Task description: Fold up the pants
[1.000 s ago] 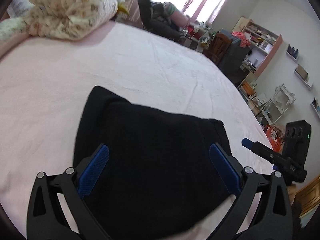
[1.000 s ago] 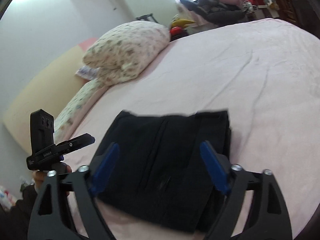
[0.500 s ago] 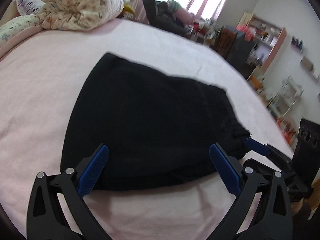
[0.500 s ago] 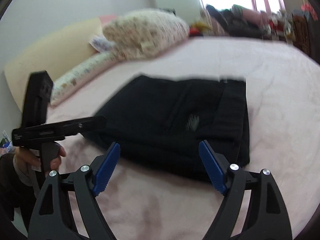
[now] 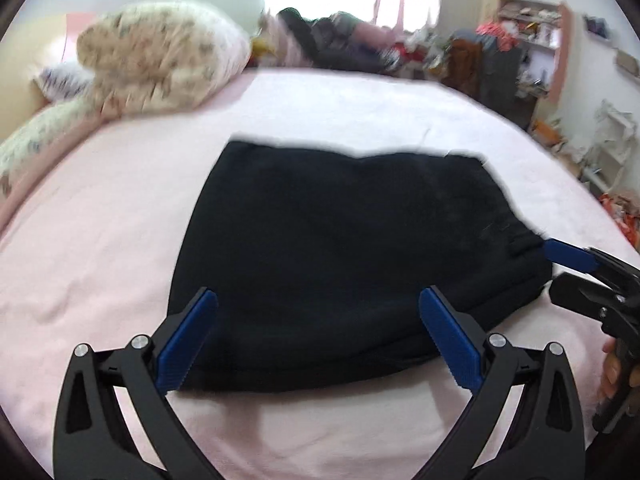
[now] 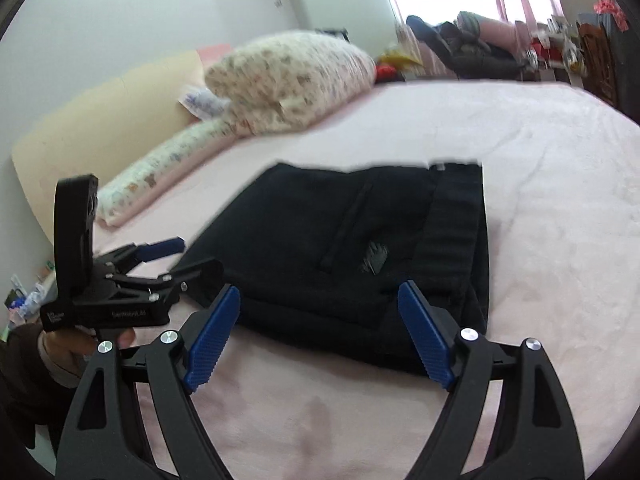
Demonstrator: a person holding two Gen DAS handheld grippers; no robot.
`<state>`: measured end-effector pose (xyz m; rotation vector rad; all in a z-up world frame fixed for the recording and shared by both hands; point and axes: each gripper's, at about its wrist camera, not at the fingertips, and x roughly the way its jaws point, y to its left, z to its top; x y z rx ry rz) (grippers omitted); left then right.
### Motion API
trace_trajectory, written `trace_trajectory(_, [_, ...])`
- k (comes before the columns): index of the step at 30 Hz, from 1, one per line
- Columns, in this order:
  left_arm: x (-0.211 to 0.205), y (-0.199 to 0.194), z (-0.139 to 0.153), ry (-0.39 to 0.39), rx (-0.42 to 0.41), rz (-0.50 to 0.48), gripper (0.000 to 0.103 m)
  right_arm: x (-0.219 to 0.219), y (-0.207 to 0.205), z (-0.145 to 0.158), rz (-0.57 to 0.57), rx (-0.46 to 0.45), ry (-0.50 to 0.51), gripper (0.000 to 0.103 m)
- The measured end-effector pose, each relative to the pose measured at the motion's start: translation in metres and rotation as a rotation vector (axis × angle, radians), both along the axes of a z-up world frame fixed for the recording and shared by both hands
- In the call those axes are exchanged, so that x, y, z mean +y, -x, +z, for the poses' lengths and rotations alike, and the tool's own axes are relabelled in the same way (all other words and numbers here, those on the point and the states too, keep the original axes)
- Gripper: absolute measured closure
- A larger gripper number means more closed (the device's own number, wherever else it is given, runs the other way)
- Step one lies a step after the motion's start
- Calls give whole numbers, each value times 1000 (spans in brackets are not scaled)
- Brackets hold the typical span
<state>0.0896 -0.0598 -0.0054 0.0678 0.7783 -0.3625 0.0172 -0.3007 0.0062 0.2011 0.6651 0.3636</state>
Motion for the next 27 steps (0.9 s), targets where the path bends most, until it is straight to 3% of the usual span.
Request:
trace_trajectory(2, [2, -7, -11, 14, 58, 6, 2, 1, -9, -13, 0, 61, 16, 20])
trace_trajectory(5, [0, -3, -10, -21, 28, 12, 2, 0, -9, -13, 0, 66, 20, 19])
trace_trajectory(12, [2, -2, -10, -9, 27, 11, 2, -7, -9, -14, 19, 56, -37, 17])
trace_trajectory(17, [30, -16, 26, 75, -3, 13, 2, -49, -13, 11, 11, 44, -223, 13])
trace_trajectory(20, [54, -48, 34, 111, 87, 47, 2, -89, -34, 5, -12, 159, -415, 13])
trace_trajectory(23, [79, -81, 32, 218, 177, 117, 2, -117, -56, -15, -38, 263, -581, 13])
trace_trajectory(27, [96, -110, 22, 295, 265, 215, 2, -128, -76, -32, -114, 353, -533, 13])
